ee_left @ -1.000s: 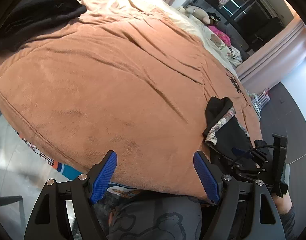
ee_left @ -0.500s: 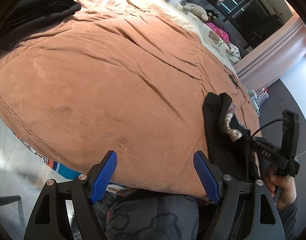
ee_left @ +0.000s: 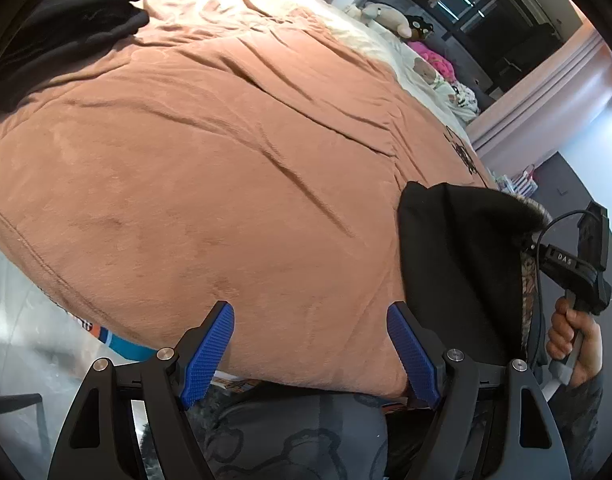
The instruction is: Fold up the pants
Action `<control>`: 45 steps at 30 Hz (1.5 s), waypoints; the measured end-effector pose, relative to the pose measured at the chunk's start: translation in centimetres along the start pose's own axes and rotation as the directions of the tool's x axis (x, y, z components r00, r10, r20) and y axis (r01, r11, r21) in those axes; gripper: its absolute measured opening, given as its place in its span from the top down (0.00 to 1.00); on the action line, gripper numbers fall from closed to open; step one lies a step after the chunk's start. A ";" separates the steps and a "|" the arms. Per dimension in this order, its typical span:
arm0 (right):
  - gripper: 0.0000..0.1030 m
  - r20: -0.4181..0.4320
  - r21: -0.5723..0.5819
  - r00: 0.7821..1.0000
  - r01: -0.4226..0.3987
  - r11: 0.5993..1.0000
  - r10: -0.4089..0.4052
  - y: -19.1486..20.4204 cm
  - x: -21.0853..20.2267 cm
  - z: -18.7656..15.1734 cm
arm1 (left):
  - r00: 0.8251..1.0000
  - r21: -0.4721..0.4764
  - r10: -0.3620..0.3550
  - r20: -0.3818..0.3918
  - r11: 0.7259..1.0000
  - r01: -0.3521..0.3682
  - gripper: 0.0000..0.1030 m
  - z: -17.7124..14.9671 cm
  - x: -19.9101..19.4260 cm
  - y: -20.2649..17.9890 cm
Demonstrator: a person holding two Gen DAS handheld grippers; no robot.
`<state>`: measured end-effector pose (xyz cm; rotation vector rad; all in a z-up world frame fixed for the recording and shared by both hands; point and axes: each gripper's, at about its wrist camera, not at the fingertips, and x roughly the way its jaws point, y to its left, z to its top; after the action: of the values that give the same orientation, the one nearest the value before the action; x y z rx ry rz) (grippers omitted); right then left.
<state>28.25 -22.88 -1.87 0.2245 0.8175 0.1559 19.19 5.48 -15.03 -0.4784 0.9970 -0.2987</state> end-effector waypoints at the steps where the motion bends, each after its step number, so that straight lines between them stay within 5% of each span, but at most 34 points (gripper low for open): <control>1: 0.98 0.006 0.022 1.000 -0.003 1.000 0.003 -0.7 -0.1 0.1 | 1.000 0.002 0.001 -0.005 1.000 -0.001 0.22 0.0 0.2 -0.3; 9: 0.98 0.030 0.138 0.999 0.028 0.990 -0.032 -6.2 0.6 0.0 | 0.999 0.028 0.024 -0.028 0.999 -0.023 0.22 -0.1 1.3 -1.9; 16: 0.93 -0.018 0.254 0.999 -0.027 0.967 0.032 -10.0 2.8 -0.7 | 0.999 0.047 0.036 -0.040 0.998 -0.034 0.22 -0.1 1.7 -2.9; 21: 0.38 0.039 0.303 0.998 -0.064 0.951 0.055 -11.5 0.9 -2.0 | 0.998 0.063 0.025 -0.053 0.998 -0.022 0.22 -0.3 2.2 -3.9; 36: 0.39 -0.022 0.310 0.995 -0.081 0.947 0.092 -10.4 -4.8 -8.3 | 0.990 0.117 -0.063 -0.128 0.990 0.078 0.22 -1.4 4.7 -7.9; 45: 0.39 -0.002 0.267 1.000 -0.022 0.963 0.024 -8.9 -7.6 -10.7 | 0.987 0.142 -0.060 -0.149 0.987 0.082 0.27 -2.7 5.0 -9.2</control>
<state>15.70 -31.74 -5.91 0.4887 0.8407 0.0672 19.19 -5.31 -15.20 -0.3619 1.0907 -0.4733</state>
